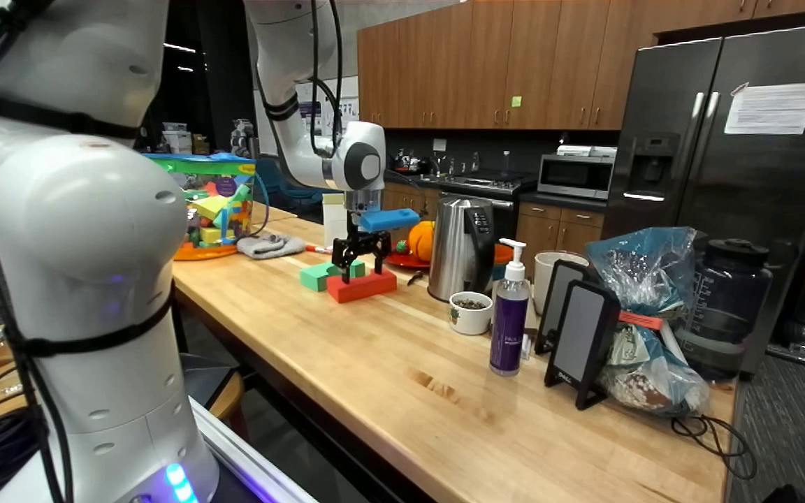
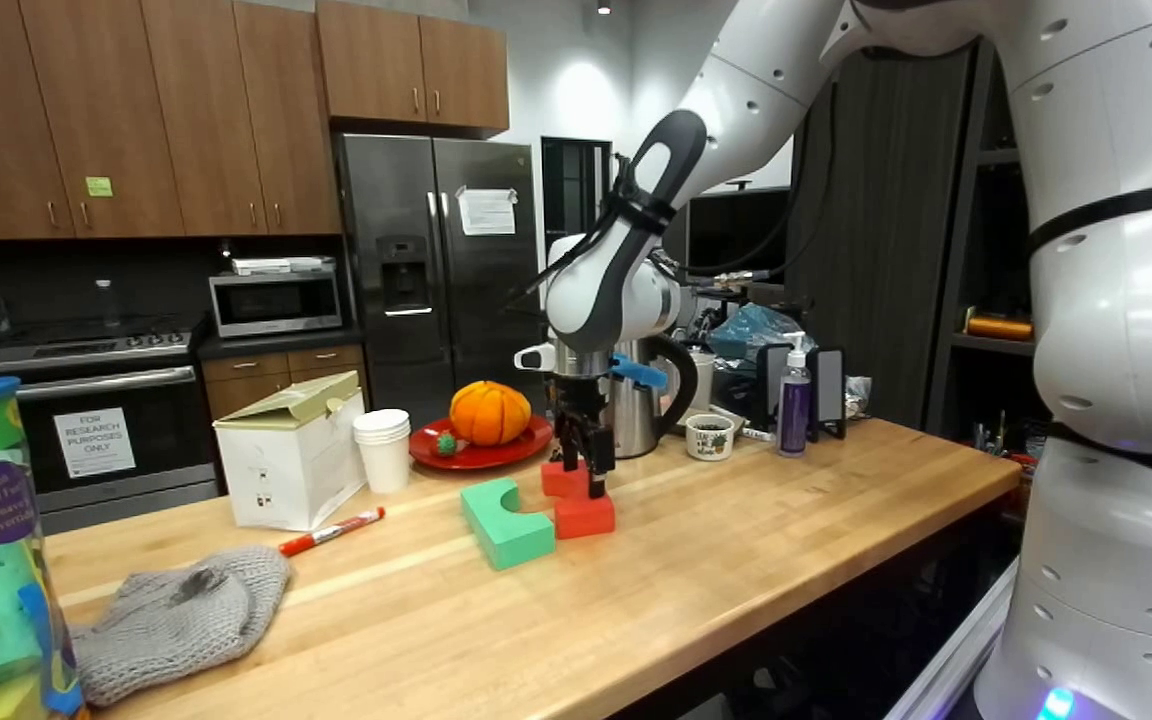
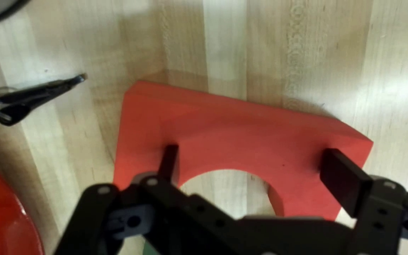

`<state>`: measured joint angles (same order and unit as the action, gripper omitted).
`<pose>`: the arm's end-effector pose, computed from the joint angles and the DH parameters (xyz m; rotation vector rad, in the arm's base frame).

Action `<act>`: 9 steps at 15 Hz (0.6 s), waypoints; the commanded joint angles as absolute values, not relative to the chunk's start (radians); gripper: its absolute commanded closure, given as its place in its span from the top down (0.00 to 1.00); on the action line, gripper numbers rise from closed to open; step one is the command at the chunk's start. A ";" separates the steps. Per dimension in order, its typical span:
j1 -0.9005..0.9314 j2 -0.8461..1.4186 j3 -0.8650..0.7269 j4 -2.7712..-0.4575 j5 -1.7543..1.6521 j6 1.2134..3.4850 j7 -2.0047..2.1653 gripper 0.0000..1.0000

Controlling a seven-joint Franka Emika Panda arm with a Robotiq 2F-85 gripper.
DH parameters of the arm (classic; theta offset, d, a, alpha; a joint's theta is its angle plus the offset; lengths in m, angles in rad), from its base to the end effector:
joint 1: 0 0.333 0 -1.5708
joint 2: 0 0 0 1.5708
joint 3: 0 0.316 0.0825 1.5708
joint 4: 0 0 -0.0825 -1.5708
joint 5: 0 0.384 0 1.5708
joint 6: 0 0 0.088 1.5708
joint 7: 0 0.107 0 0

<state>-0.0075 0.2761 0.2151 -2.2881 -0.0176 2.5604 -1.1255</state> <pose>0.5207 0.1115 0.2339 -2.4293 -1.9243 -0.0373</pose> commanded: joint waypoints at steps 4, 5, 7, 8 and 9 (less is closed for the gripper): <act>0.045 0.274 0.200 -2.321 -0.114 2.579 -1.098 1.00; 0.053 0.276 0.199 -2.320 -0.129 2.583 -1.090 1.00; 0.070 0.279 0.194 -2.315 -0.164 2.586 -1.076 1.00; 0.080 0.279 0.192 -2.316 -0.185 2.593 -1.067 1.00; 0.087 0.278 0.190 -2.315 -0.207 2.598 -1.062 1.00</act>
<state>0.0540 0.2729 0.2041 -2.2957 -0.1501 2.5682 -1.0946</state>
